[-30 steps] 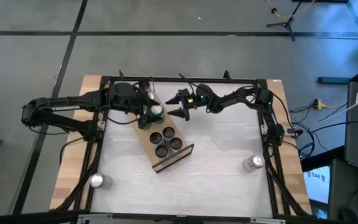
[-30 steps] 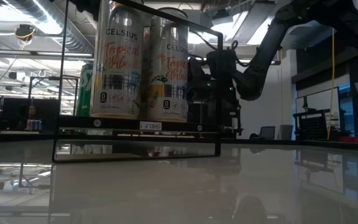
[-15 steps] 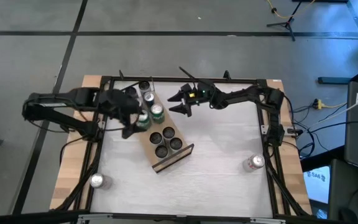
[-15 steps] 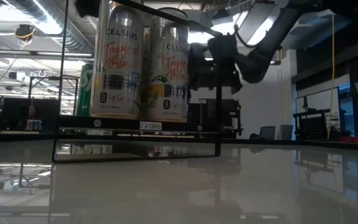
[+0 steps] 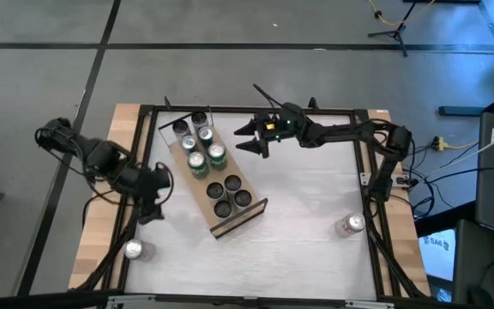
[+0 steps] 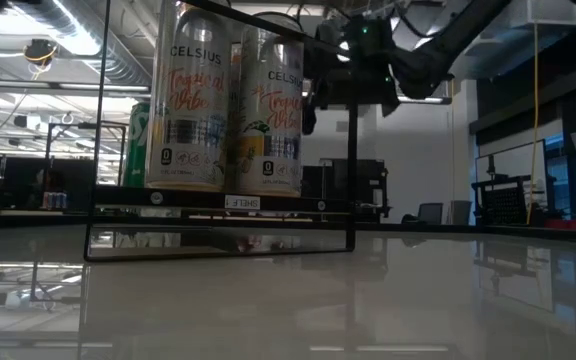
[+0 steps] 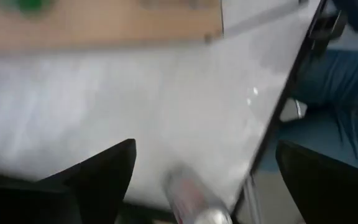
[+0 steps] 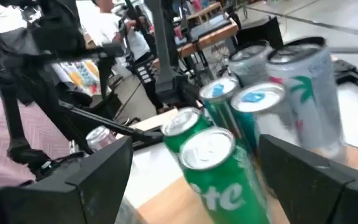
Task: Place canned beverage on shelf
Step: Put the red silver soda can on the shelf
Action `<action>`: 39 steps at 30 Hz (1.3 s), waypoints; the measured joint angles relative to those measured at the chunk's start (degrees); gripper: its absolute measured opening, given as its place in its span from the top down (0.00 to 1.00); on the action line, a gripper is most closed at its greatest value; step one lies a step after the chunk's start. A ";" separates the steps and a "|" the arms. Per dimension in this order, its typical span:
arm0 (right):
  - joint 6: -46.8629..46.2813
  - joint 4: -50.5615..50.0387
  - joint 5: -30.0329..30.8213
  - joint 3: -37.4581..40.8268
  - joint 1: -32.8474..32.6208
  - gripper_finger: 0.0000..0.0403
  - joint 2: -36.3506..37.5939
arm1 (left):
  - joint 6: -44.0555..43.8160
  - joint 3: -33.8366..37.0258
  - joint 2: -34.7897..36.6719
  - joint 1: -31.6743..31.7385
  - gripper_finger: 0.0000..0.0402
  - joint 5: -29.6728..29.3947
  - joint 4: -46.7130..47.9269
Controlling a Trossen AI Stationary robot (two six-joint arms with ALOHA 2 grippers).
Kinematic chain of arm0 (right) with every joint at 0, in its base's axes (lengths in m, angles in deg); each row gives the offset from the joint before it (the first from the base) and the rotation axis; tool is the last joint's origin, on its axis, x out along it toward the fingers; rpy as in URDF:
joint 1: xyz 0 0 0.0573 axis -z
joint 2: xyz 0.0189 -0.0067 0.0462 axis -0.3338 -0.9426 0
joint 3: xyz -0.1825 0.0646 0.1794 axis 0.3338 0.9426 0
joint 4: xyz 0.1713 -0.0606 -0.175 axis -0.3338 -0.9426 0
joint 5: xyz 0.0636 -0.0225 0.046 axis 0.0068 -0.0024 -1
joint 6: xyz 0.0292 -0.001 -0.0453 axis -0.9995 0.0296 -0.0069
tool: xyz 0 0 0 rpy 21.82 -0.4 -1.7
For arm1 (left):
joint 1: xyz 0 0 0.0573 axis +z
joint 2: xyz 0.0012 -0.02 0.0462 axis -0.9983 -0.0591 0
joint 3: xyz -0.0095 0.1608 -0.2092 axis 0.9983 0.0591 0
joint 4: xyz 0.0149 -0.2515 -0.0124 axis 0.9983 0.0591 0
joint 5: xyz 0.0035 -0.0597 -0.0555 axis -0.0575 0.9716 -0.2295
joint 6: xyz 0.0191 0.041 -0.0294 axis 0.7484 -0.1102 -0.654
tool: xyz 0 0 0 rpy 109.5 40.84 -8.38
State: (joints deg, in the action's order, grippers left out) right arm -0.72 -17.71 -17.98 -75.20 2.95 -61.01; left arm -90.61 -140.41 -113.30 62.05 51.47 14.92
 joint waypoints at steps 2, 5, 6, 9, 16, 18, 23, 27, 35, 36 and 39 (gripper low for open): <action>0.00 -0.05 0.37 0.00 -1.14 0.15 0.51 | -4.81 0.00 -0.61 -3.63 0.07 1.22 1.19; 0.01 -0.03 0.82 0.00 -3.14 0.15 0.55 | -10.58 0.00 -2.38 -9.54 0.07 2.09 2.35; 0.22 -0.05 0.99 0.00 -3.80 0.15 0.55 | -12.02 0.00 -3.08 -11.37 0.07 2.18 2.66; 0.44 -0.32 3.06 0.00 -5.84 0.15 0.55 | -15.62 0.00 -5.48 -16.71 0.07 3.43 2.67; 0.47 -0.41 6.28 0.00 -9.95 0.15 0.55 | -19.73 0.00 -10.95 -27.34 0.07 6.93 2.67; 0.56 -0.34 7.67 0.00 -11.13 0.15 0.53 | -20.02 0.00 -12.41 -29.94 0.07 7.00 2.68; 2.02 -0.28 10.82 0.00 -13.67 0.15 0.53 | -19.98 0.00 -15.85 -34.90 0.07 6.64 2.67; 2.11 -0.28 12.50 0.00 -15.27 0.15 0.52 | -19.97 0.00 -18.33 -37.62 0.07 4.70 2.67; 2.09 -0.25 14.81 0.00 -16.87 0.15 0.54 | -19.71 0.00 -21.60 -39.74 0.07 3.94 2.67; 2.09 -0.25 14.82 0.00 -16.84 0.15 0.53 | -19.71 0.02 -22.00 -39.80 0.07 3.70 2.65; 2.09 -0.25 14.83 0.00 -16.85 0.15 0.52 | -19.67 0.02 -22.91 -39.80 0.07 2.73 2.63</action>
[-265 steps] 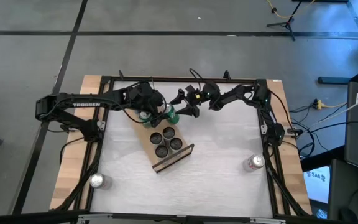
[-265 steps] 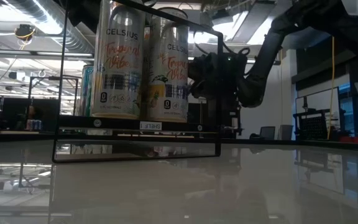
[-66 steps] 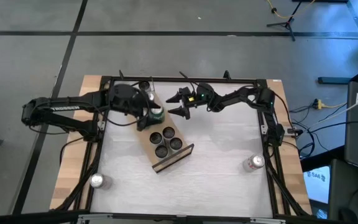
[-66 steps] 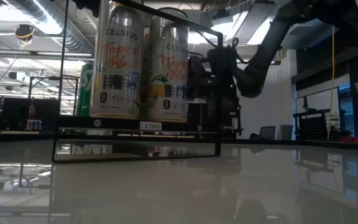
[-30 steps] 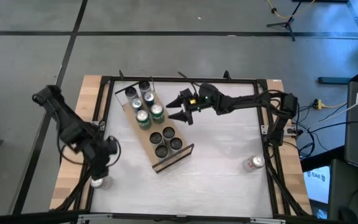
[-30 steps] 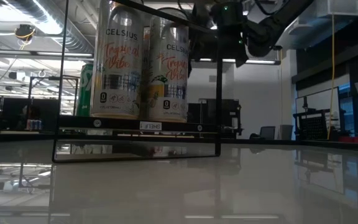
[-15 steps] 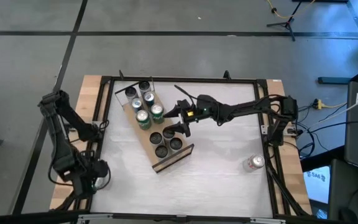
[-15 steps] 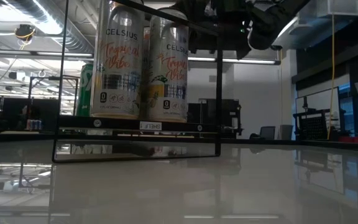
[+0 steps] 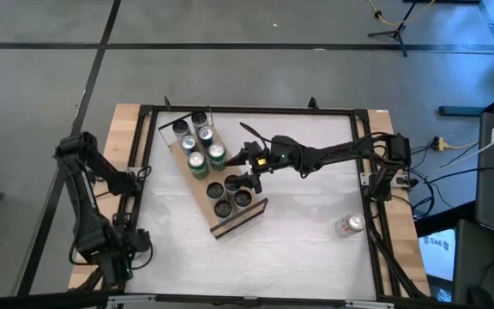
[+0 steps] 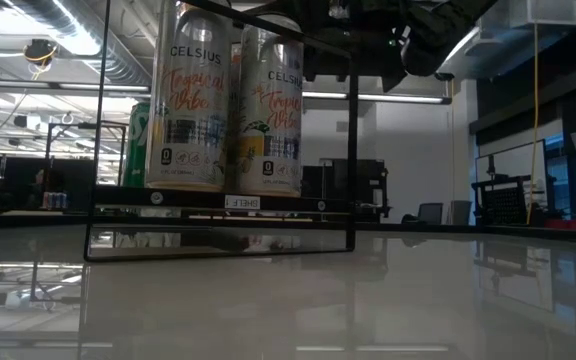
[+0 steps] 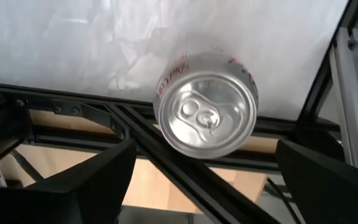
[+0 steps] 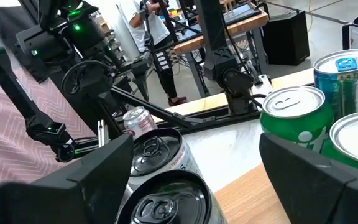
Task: Place canned beverage on shelf
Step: Put the red silver soda can on the shelf
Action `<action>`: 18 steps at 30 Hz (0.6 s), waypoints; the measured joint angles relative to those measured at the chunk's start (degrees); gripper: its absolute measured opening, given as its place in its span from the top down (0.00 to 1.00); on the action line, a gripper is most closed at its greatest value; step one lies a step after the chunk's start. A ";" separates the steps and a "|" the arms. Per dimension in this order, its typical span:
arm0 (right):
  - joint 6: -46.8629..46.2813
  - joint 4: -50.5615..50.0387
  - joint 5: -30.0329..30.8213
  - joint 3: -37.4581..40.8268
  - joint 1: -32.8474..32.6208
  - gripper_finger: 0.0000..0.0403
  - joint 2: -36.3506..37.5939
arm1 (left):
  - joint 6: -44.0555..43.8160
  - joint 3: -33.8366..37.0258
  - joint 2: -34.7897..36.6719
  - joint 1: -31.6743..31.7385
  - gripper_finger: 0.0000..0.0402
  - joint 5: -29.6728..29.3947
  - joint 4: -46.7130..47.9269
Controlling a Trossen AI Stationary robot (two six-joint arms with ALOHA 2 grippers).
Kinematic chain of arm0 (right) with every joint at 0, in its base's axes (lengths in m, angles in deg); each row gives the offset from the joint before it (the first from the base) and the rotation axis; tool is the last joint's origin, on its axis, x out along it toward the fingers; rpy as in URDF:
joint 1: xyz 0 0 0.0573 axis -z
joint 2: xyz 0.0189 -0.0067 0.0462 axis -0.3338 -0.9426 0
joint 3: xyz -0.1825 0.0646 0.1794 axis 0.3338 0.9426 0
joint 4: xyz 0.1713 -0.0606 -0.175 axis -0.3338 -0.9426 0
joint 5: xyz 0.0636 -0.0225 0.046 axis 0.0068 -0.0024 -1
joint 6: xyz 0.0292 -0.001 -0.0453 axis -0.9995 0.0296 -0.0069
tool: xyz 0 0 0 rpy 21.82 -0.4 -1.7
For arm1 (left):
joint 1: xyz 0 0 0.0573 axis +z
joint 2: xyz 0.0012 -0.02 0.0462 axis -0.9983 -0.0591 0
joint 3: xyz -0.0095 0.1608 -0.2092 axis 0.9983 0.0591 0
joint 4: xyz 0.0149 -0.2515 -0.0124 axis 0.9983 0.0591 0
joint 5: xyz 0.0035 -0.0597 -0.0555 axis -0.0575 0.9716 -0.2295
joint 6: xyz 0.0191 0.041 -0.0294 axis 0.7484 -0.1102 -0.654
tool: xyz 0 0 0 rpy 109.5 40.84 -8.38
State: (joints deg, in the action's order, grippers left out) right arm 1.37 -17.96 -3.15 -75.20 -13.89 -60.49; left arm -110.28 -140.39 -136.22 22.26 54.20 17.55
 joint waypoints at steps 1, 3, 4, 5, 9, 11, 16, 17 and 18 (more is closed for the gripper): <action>0.00 0.00 0.00 0.00 0.00 0.15 0.00 | 0.02 0.00 -0.29 0.00 0.07 -0.18 -0.05; 0.00 0.00 0.00 0.00 0.00 0.15 0.00 | 0.20 0.00 -0.75 0.00 0.07 -0.71 -0.29; 0.00 0.00 0.00 0.00 0.00 0.15 0.00 | 0.22 0.00 -0.86 0.00 0.07 -0.98 -0.31; 0.00 0.00 0.00 0.00 0.00 0.15 0.00 | 0.22 0.00 -1.00 0.00 0.07 -1.13 -0.31; 0.00 0.00 -0.02 0.00 0.00 0.15 0.00 | 0.22 0.42 -1.07 0.02 0.07 -1.44 -0.80; -0.01 0.00 -0.02 0.00 0.00 0.15 0.00 | 0.22 1.57 -1.07 0.02 0.07 -1.44 -1.59; -0.02 0.00 -0.02 0.00 0.00 0.15 0.00 | 0.24 5.76 -1.06 0.02 0.07 -1.17 -8.17; -0.02 0.00 -0.02 0.00 0.00 0.15 0.00 | 0.22 6.53 -1.02 0.02 0.07 -1.15 -9.42; -0.02 0.00 -0.02 0.00 0.00 0.15 0.00 | 0.22 7.19 -1.04 0.02 0.07 -1.13 -10.67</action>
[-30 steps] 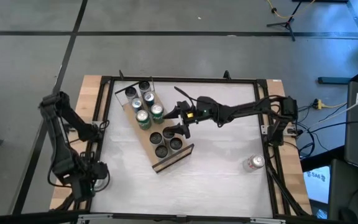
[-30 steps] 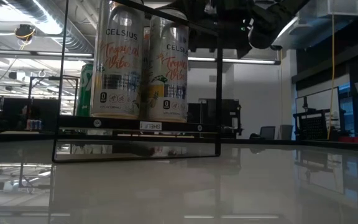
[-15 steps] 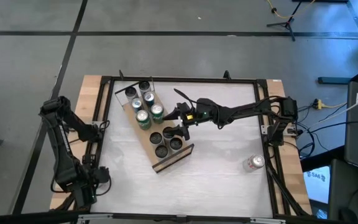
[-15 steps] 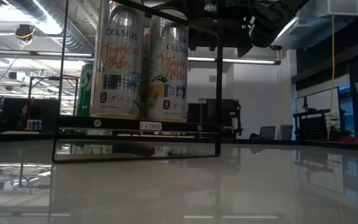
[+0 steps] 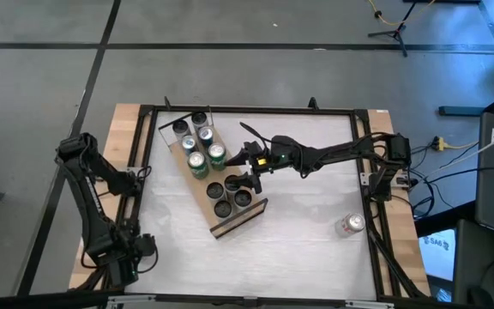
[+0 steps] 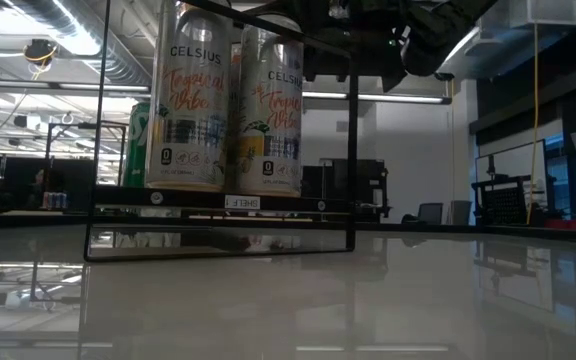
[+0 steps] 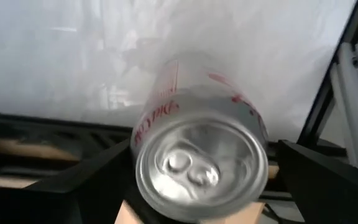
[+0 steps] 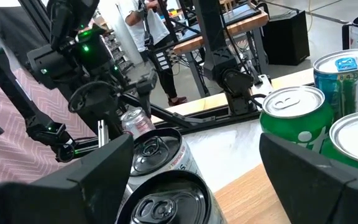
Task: Place canned beverage on shelf
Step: Put the red silver soda can on the shelf
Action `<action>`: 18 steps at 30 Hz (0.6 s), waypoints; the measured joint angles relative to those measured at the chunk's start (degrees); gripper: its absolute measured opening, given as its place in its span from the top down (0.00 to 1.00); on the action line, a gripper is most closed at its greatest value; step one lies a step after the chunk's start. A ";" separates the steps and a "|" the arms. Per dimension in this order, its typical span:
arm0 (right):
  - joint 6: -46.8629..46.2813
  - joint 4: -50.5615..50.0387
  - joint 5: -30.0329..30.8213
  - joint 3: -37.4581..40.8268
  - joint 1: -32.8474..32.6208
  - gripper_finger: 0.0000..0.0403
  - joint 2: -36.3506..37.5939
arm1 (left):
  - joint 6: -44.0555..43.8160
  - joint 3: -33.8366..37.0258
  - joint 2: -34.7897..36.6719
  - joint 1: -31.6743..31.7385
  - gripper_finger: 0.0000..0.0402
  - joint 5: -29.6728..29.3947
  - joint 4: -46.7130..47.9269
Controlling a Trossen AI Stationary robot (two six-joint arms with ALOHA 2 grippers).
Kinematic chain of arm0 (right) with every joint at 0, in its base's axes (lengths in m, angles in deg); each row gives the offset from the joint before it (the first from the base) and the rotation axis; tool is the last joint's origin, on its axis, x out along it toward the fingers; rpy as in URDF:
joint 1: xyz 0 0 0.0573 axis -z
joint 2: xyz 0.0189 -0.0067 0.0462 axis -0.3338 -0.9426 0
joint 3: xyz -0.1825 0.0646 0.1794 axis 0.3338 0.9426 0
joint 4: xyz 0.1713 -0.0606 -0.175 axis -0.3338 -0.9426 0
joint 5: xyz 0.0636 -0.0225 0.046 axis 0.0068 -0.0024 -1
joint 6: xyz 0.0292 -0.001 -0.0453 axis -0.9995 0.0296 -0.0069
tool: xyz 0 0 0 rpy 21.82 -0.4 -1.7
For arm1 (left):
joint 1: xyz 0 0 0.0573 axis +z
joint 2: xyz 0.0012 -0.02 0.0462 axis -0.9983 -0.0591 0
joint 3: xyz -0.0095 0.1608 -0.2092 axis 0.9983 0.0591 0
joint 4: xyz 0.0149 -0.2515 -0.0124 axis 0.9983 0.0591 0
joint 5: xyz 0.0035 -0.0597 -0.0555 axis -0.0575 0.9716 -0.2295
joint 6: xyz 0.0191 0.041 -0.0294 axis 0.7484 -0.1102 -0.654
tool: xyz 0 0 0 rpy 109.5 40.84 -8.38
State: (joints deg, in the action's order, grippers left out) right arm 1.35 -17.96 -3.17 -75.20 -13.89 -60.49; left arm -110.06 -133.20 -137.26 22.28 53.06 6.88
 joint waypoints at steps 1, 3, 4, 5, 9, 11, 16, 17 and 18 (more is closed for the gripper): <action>0.00 0.00 0.00 0.00 0.00 0.15 0.00 | 0.02 0.46 0.00 0.00 0.07 0.00 -1.08; 0.00 0.00 0.00 0.00 0.00 0.15 0.00 | 0.01 0.73 0.00 0.00 0.07 -0.13 -1.57; 0.00 0.00 0.00 0.00 0.00 0.15 0.00 | 0.02 0.75 0.00 0.00 0.07 -0.33 -1.47; 0.00 0.00 0.00 0.00 0.00 0.15 0.00 | 0.02 0.75 0.00 0.00 0.07 -0.65 -1.51; -0.02 0.00 0.00 0.00 0.00 0.15 0.00 | 0.00 0.77 0.00 0.00 0.07 -2.05 -1.51; 0.00 0.00 0.00 0.00 0.00 0.15 -0.02 | -0.05 0.76 0.00 0.00 0.07 -2.90 -1.49; -0.02 0.00 0.00 0.00 0.00 0.15 -0.02 | -0.48 0.75 0.00 0.00 0.07 -2.57 -1.49; -0.02 0.00 0.00 0.00 0.00 0.15 -0.02 | -0.78 0.77 0.00 0.00 0.07 -2.16 -1.49; -0.02 0.00 -0.02 0.00 0.00 0.15 -0.02 | -1.22 0.77 0.00 0.00 0.07 -1.74 -1.49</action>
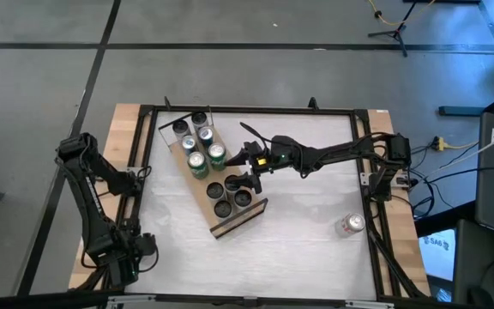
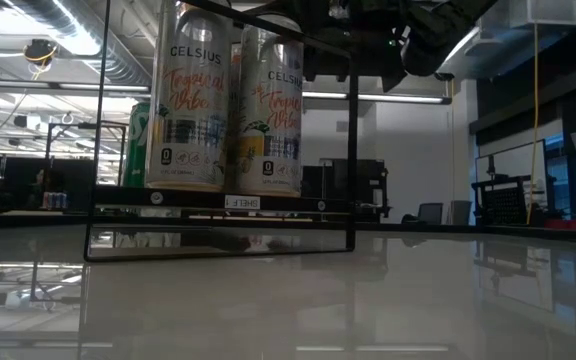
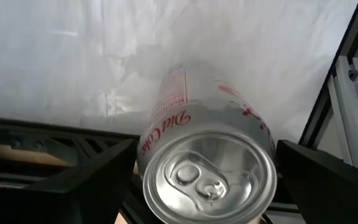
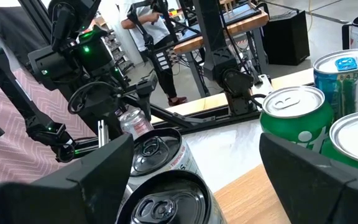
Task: Place canned beverage on shelf
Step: Put the red silver soda can on the shelf
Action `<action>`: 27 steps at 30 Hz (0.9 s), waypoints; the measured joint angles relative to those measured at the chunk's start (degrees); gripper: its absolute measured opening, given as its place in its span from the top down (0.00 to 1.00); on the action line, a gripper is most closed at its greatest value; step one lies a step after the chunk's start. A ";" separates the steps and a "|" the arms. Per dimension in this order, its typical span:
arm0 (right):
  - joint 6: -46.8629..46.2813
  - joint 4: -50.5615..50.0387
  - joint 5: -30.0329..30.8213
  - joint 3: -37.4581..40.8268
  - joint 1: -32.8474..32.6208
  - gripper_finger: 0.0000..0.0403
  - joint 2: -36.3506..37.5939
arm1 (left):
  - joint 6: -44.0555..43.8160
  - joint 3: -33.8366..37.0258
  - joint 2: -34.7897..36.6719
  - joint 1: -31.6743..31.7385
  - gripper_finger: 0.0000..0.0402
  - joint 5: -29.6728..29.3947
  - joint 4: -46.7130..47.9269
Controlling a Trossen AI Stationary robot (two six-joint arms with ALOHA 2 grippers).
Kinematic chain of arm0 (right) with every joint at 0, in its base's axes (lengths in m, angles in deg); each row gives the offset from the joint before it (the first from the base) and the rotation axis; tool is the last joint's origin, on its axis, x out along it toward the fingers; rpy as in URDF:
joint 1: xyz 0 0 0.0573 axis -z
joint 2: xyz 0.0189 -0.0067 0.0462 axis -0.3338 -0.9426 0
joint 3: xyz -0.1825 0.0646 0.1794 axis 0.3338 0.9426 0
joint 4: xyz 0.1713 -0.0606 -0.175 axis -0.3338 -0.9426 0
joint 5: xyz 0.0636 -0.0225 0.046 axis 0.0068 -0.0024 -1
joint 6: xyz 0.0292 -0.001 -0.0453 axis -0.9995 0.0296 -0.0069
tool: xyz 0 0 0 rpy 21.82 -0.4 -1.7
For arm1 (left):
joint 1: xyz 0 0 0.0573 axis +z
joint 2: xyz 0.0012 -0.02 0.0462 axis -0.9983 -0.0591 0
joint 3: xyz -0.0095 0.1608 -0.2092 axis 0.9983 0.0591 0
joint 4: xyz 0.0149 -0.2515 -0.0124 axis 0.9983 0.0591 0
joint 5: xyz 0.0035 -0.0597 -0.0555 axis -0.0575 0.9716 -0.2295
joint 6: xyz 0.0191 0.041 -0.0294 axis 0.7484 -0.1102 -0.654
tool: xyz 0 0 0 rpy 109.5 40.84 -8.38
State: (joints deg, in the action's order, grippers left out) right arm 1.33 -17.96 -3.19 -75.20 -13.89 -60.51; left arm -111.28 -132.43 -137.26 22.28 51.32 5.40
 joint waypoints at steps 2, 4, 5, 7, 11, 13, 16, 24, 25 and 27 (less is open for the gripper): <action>0.00 0.21 0.00 0.00 0.00 0.15 0.00 | -0.66 0.00 0.00 0.00 0.07 0.29 0.02; 0.00 0.26 0.00 0.00 0.00 0.15 0.00 | -0.75 -0.02 0.00 0.01 0.07 0.24 0.02; 0.00 0.26 0.00 0.00 0.00 0.15 0.00 | -0.75 -0.02 0.00 0.02 0.07 0.15 0.02; 0.00 0.26 0.00 0.00 0.00 0.15 0.00 | -0.75 -0.02 0.00 0.01 0.07 0.02 0.02; -0.02 0.30 -0.02 0.00 0.00 0.15 0.00 | -2.16 -0.02 0.00 0.00 0.09 0.50 -0.04; -0.02 0.45 -0.02 0.00 0.00 0.15 0.00 | -2.28 -0.02 0.00 0.00 0.12 0.56 -0.15; -0.02 0.50 -0.02 0.00 0.00 0.15 0.00 | -2.28 0.00 0.00 0.02 0.19 0.56 -0.18; -0.07 0.35 -0.11 0.00 0.02 0.15 0.54 | -2.27 -0.02 0.04 0.09 0.32 0.54 -0.22; -0.07 0.14 -0.31 0.00 0.02 0.15 0.87 | -2.25 -0.02 0.04 0.27 0.32 0.54 -0.20; -0.07 0.50 -0.60 0.00 0.02 0.15 1.48 | -2.12 -0.02 0.04 0.91 0.32 0.72 -0.20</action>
State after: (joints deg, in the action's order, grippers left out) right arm 1.26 -17.46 -3.78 -75.20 -13.87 -59.03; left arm -113.40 -132.45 -137.22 23.18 52.04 5.20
